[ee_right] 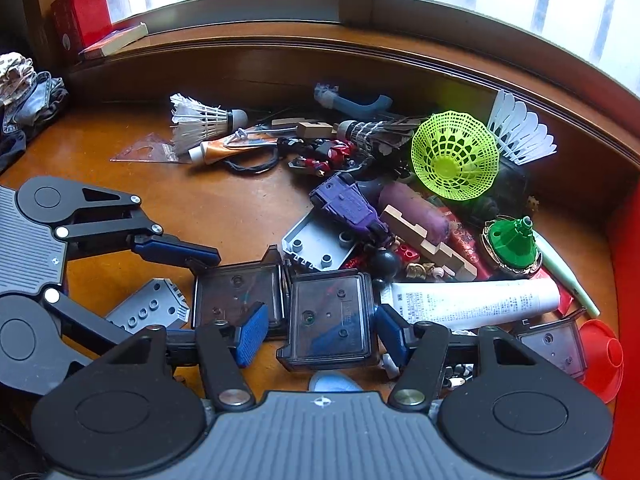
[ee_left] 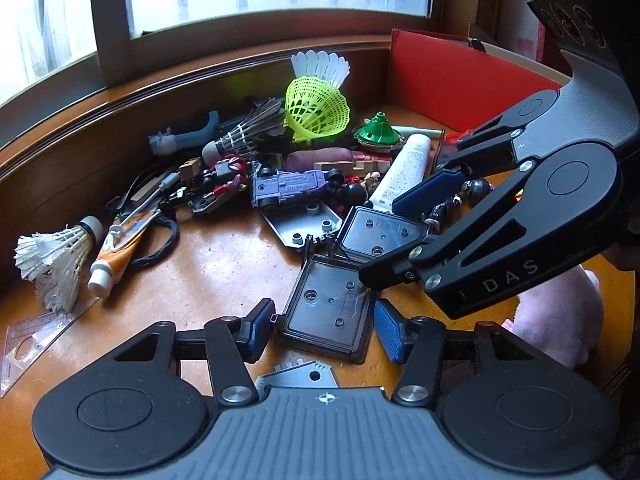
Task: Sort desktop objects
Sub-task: 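Move left tool onto dark square plate while right tool approaches another dark plate, then close left tool on dark square plate while right tool grasps another dark plate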
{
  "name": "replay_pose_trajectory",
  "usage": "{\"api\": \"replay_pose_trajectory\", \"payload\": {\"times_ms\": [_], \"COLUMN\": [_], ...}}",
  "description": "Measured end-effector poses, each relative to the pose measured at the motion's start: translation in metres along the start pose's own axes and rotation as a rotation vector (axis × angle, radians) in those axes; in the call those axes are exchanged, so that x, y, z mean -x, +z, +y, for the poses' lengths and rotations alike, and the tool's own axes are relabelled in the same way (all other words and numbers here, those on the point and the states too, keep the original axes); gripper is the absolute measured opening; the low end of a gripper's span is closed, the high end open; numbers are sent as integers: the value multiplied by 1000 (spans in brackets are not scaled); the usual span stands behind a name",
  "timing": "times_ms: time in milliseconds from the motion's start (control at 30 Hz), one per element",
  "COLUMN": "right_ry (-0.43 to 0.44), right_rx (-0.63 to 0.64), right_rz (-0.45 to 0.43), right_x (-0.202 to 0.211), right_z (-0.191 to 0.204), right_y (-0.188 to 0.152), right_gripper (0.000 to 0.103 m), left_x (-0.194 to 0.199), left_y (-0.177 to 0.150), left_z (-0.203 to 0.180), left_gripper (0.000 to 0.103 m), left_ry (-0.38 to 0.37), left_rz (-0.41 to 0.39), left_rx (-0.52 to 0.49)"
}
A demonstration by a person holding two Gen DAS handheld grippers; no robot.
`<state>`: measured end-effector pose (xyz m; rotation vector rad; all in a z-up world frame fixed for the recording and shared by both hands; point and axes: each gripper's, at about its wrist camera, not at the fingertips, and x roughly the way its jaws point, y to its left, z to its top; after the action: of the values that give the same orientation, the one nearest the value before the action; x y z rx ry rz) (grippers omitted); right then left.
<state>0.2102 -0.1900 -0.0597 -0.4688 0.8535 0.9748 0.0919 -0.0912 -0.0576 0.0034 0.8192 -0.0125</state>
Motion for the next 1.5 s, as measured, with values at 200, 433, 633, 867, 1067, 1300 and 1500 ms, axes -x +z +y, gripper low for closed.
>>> {"api": "replay_pose_trajectory", "payload": {"times_ms": [200,433,633,867,1067,1300,1500], "right_ry": [-16,-12,-18,-61,-55,-18,-21], "right_rx": [12,39,50,29,85,83,43], "right_rz": [13,12,6,18,33,29,-9], "right_x": [1,-3,-4,-1,-6,-9,0], "right_z": [-3,5,6,-6,1,1,1], "right_y": [1,5,5,2,-1,2,1], "right_gripper": [60,62,62,56,57,54,53], "left_x": [2,13,11,9,2,7,17], "left_y": [0,1,2,3,1,2,7], "left_z": [-2,3,0,-4,-11,-6,-2], "left_gripper": [53,34,40,52,50,49,49], "left_ry": [6,20,27,35,46,60,89], "left_rz": [-2,-8,-7,-7,11,-2,-32], "left_rx": [4,44,41,38,25,54,89]}}
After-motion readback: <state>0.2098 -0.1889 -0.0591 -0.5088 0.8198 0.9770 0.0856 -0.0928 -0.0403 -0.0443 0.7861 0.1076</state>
